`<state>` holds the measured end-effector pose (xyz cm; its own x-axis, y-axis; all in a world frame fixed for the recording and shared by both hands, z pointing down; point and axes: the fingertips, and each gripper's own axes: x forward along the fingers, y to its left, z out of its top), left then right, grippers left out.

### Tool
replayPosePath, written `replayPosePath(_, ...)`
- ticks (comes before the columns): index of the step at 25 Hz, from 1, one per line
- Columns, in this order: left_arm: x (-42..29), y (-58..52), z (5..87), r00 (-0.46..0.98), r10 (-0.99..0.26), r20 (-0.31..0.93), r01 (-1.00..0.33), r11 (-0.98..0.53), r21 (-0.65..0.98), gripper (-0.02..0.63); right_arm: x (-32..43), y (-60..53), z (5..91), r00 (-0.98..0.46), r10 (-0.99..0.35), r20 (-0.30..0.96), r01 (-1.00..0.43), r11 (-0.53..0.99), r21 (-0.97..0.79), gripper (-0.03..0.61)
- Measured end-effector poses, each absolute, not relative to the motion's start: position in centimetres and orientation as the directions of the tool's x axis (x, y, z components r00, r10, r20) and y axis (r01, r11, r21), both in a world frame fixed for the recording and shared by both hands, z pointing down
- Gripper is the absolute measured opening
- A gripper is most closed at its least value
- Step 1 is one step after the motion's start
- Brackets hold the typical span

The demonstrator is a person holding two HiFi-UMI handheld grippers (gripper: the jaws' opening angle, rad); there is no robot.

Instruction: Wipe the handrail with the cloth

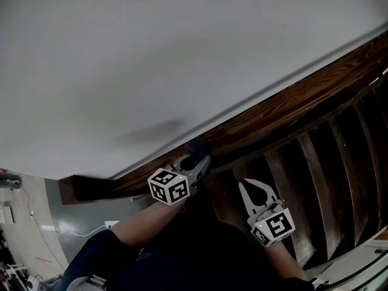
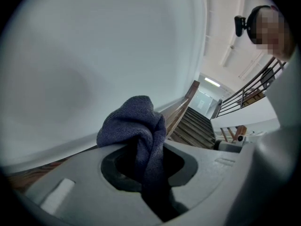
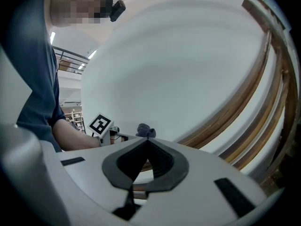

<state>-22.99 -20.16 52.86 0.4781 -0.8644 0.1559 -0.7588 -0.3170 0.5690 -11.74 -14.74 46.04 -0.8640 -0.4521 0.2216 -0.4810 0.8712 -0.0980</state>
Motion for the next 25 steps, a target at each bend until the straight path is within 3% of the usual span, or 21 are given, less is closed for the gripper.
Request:
replayPosePath(14, -22.0, -28.0, 57.8, 0.427, -0.810, 0.403, -0.847, -0.203, 0.491, 0.081, -7.6, -16.8, 47.9, -0.835, -0.509, 0.210, -0.544, 0.822, -0.171, 0.008)
replayPosePath(25, -18.5, -31.7, 56.6, 0.439, -0.771, 0.461, -0.874, -0.248, 0.419, 0.081, -3.1, -17.5, 48.2, -0.805, -0.569, 0.165, -0.593, 0.775, -0.217, 0.008)
